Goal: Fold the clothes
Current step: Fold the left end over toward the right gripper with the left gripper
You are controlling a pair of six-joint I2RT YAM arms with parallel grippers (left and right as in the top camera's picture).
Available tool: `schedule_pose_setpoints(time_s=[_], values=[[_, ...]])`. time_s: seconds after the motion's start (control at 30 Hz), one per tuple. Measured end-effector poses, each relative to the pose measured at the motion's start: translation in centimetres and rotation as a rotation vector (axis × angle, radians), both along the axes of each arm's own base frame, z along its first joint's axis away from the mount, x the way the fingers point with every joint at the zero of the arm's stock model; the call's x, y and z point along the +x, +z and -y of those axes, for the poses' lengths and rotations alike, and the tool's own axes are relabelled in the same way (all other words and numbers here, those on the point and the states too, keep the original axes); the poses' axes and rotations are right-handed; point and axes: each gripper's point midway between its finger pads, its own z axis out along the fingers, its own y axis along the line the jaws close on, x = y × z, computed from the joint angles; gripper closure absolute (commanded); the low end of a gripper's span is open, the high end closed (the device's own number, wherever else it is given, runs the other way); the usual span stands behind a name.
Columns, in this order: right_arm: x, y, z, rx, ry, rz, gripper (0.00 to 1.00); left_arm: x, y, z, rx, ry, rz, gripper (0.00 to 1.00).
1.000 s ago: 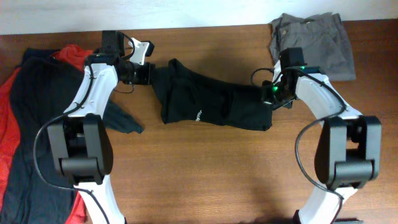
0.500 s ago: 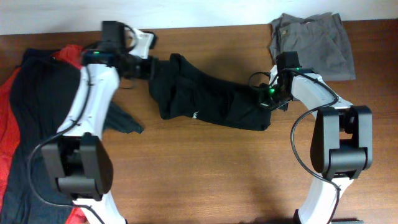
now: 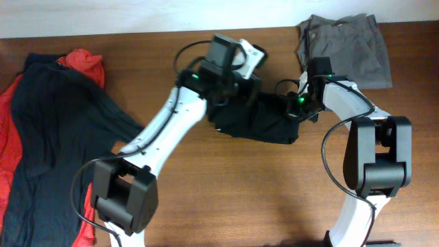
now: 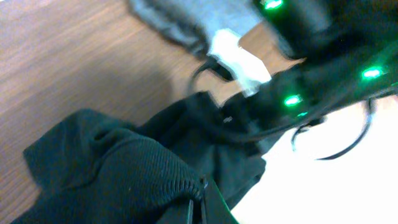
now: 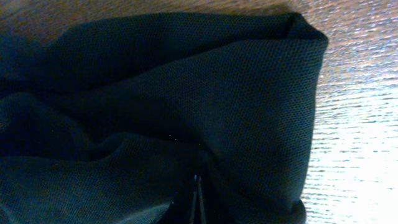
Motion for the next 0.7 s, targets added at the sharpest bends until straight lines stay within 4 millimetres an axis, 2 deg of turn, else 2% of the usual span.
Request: schedule_pose_setpoints(time_s=[0.1,0.2,0.33,0.37,0.4,0.43,0.47,0.5,0.57,0.7], values=[[0.0,0.0,0.1,0.03,-0.008,-0.003,0.96,-0.8,0.8,2.7,-0.018,-0.014,0.051,1.0],[0.0,0.0,0.2,0.057,-0.011,-0.005,0.96,-0.9,1.8,4.5,-0.054,-0.017,0.098,0.99],[0.0,0.0,0.3,0.071,-0.015,-0.006,0.96,-1.0,1.0,6.4,-0.08,-0.018,0.1,0.99],[0.0,0.0,0.2,0.073,-0.014,-0.006,0.96,-1.2,0.4,6.8,-0.076,-0.022,0.087,0.89],[0.0,0.0,0.3,0.078,-0.016,-0.007,0.96,-1.5,-0.5,7.3,-0.068,-0.027,0.071,0.65],[0.0,0.1,0.3,0.083,-0.017,-0.007,0.96,-1.8,-1.3,7.8,-0.062,-0.032,0.055,0.46],[0.0,0.1,0.3,0.086,-0.019,-0.007,0.96,-2.2,-2.0,8.3,-0.056,-0.04,0.043,0.15],[0.0,0.0,0.4,0.09,-0.021,-0.008,0.96,-2.4,-2.4,8.6,-0.052,-0.045,0.036,0.01],[0.0,0.0,0.4,0.108,-0.026,-0.01,0.96,-3.0,-3.3,9.2,-0.043,-0.059,0.022,0.01],[0.2,0.2,1.2,0.162,-0.043,-0.002,0.96,-2.7,-2.9,9.4,-0.067,-0.043,0.023,0.01]])
